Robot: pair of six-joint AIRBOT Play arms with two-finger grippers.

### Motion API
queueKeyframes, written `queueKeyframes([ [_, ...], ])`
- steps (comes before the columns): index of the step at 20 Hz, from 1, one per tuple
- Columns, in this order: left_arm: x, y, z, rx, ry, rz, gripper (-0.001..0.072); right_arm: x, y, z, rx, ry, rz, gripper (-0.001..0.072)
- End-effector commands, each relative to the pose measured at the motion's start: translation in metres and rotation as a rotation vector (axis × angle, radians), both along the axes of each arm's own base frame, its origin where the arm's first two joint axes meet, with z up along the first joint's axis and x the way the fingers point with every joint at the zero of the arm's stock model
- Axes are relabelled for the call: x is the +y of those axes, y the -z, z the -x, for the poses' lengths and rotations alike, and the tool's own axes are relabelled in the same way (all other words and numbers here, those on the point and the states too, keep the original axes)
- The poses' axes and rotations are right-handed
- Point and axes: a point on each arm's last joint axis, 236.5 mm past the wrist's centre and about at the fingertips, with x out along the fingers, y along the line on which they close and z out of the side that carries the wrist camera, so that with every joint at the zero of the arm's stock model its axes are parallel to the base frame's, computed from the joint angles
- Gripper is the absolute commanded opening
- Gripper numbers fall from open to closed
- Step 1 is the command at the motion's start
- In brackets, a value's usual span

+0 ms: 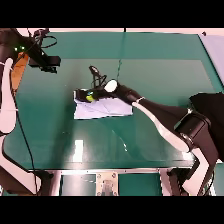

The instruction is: Fold the shirts.

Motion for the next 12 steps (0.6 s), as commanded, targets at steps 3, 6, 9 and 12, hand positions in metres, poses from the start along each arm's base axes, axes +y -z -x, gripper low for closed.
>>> queueKeyframes([
  [3,0.006,0.0,0.0,-0.001,0.001,-0.015,0.0025,-0.108,-0.018,-0.034,0.069,-0.059,0.038,0.0019],
  [6,0.007,0.009,0.005,0.027,-0.001,-0.022,0.0025,-0.182,-0.048,-0.04,0.04,-0.025,0.051,0.0021],
  [9,0.007,0.014,0.006,0.038,-0.002,-0.023,0.0025,-0.264,-0.009,-0.03,0.158,0.078,0.13,0.0367],
  [12,0.008,0.013,0.005,0.033,-0.003,-0.026,0.0025,-0.309,0.036,-0.015,0.264,0.143,0.143,0.0547],
])
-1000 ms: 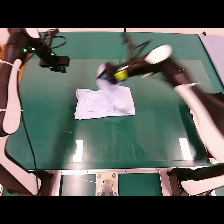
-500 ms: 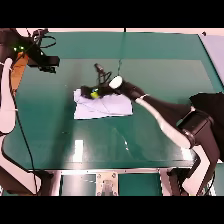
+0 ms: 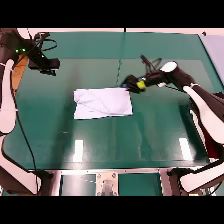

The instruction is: Fold the shirts.

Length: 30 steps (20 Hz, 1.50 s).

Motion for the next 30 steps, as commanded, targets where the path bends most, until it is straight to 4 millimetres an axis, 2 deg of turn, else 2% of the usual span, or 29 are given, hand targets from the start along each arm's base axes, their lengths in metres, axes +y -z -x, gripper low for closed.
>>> queueKeyframes([
  [1,0.001,0.001,-0.001,-0.002,-0.003,-0.004,0.0024,-0.054,0.041,0.021,0.097,0.057,0.028,0.0547],
  [3,0.001,0.0,-0.002,-0.01,-0.006,-0.003,0.0025,-0.053,0.058,0.021,0.126,0.075,0.027,0.0547],
  [4,0.001,0.0,-0.003,-0.01,-0.006,-0.003,0.0025,-0.043,0.063,0.022,0.144,0.07,0.002,0.0547],
  [7,0.001,0.0,-0.002,-0.009,-0.006,-0.002,0.0025,0.008,0.071,0.031,0.175,0.021,-0.095,0.0547],
  [9,0.001,0.0,-0.002,-0.009,-0.006,-0.002,0.0025,0.042,0.064,0.028,0.144,0.006,-0.152,0.0535],
  [10,0.0,0.001,-0.002,-0.008,-0.005,-0.002,0.0025,0.051,0.059,0.023,0.118,0.006,-0.155,0.0337],
  [11,0.001,0.001,-0.001,-0.005,-0.005,-0.002,0.0025,0.058,0.047,0.015,0.084,-0.004,-0.166,0.005],
  [12,0.001,0.001,0.0,-0.001,-0.005,-0.002,0.0025,0.063,0.03,0.005,0.05,-0.014,-0.191,0.002],
  [14,0.001,0.001,0.001,0.005,-0.004,-0.003,0.0025,0.067,-0.019,-0.019,-0.041,-0.028,-0.234,0.0018],
  [16,0.001,0.001,0.002,0.01,-0.003,-0.003,0.0025,0.051,-0.083,-0.045,-0.18,-0.011,-0.255,0.0018],
  [18,0.0,0.001,0.002,0.011,-0.003,-0.001,0.0025,0.008,-0.141,-0.06,-0.289,0.046,-0.201,0.0018],
  [21,0.0,0.001,0.003,0.013,-0.002,-0.001,0.0025,-0.095,-0.201,-0.063,-0.372,0.214,-0.058,0.0018],
  [23,0.0,0.001,0.003,0.012,-0.001,-0.001,0.0025,-0.169,-0.227,-0.057,-0.4,0.363,-0.006,0.0018],
  [25,0.0,0.001,0.003,0.012,0.0,-0.001,0.0025,-0.241,-0.239,-0.043,-0.394,0.506,0.027,0.0018],
  [27,0.0,0.001,0.002,0.01,0.0,-0.001,0.0025,-0.306,-0.237,-0.025,-0.365,0.621,0.055,0.0018],
  [30,0.0,0.001,0.002,0.007,0.0,-0.001,0.0025,-0.389,-0.235,0.006,-0.335,0.809,0.092,0.0017],
])
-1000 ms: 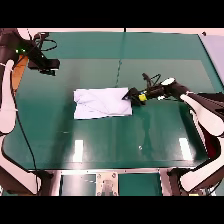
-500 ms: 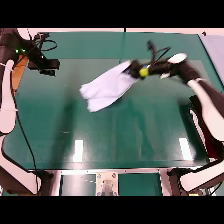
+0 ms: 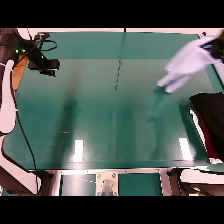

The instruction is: Fold the shirts.

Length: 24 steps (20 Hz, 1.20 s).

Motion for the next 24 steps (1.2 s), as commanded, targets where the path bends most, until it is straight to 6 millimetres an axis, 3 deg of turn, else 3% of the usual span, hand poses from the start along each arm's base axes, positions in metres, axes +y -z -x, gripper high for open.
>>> queueKeyframes([
  [1,0.0,0.0,-0.001,-0.004,0.002,0.001,0.0025,-0.105,0.0,0.051,0.063,0.267,0.002,0.0017],
  [3,0.0,0.0,-0.001,-0.004,0.002,0.0,0.0025,-0.152,0.003,0.088,0.117,0.411,0.028,0.0017],
  [5,0.0,0.0,-0.001,-0.005,0.01,-0.002,0.0025,-0.177,0.003,0.122,0.144,0.48,0.021,0.0018],
  [8,0.0,0.0,-0.001,-0.006,0.01,-0.001,0.0025,-0.196,-0.007,0.161,0.158,0.558,0.023,0.0017],
  [10,-0.001,-0.001,-0.001,-0.006,0.011,0.001,0.0025,-0.198,-0.007,0.182,0.188,0.576,0.014,0.0017],
  [15,-0.004,-0.001,0.0,-0.005,0.021,0.014,0.0025,-0.183,0.054,0.261,0.468,0.666,0.004,0.0017],
  [20,-0.015,-0.002,0.0,-0.005,0.031,0.058,0.0025,-0.164,0.14,0.366,0.781,0.89,-0.091,0.0018],
  [23,-0.021,-0.004,0.0,-0.005,0.037,0.084,0.0025,-0.144,0.188,0.393,0.916,0.887,-0.144,0.002],
  [24,-0.022,-0.004,0.001,-0.002,0.038,0.089,0.0025,-0.14,0.201,0.398,0.946,0.883,-0.151,0.0145],
])
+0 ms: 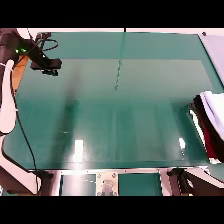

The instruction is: Fold the shirts.

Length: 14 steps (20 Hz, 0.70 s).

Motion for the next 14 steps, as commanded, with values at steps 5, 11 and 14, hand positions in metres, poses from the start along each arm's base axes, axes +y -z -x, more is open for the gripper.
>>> queueKeyframes([
  [5,-0.015,-0.004,-0.001,-0.008,0.017,0.061,0.0025,0.035,0.031,0.042,0.169,0.053,-0.182,0.0689],
  [11,-0.016,-0.003,0.016,0.056,0.039,0.064,0.0024,0.036,-0.068,-0.056,0.036,-0.149,-0.084,0.0123],
  [14,-0.029,-0.027,0.025,0.019,0.043,0.115,0.0024,0.055,-0.076,-0.133,-0.044,-0.363,0.058,0.002],
])
